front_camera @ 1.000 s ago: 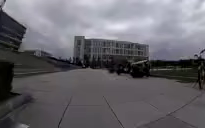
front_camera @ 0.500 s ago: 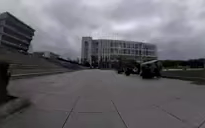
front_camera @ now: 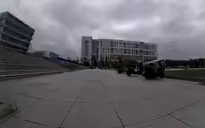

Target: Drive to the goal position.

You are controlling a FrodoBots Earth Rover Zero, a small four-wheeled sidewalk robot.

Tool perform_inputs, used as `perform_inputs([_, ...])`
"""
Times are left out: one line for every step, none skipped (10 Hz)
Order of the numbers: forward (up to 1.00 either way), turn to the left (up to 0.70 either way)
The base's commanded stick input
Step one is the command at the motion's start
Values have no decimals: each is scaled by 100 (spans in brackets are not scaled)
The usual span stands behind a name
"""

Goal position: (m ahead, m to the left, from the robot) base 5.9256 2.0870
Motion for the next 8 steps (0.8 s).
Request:
perform_inputs([70,0])
perform_inputs([70,0])
perform_inputs([70,0])
perform_inputs([70,0])
perform_inputs([70,0])
perform_inputs([70,0])
perform_inputs([70,0])
perform_inputs([70,0])
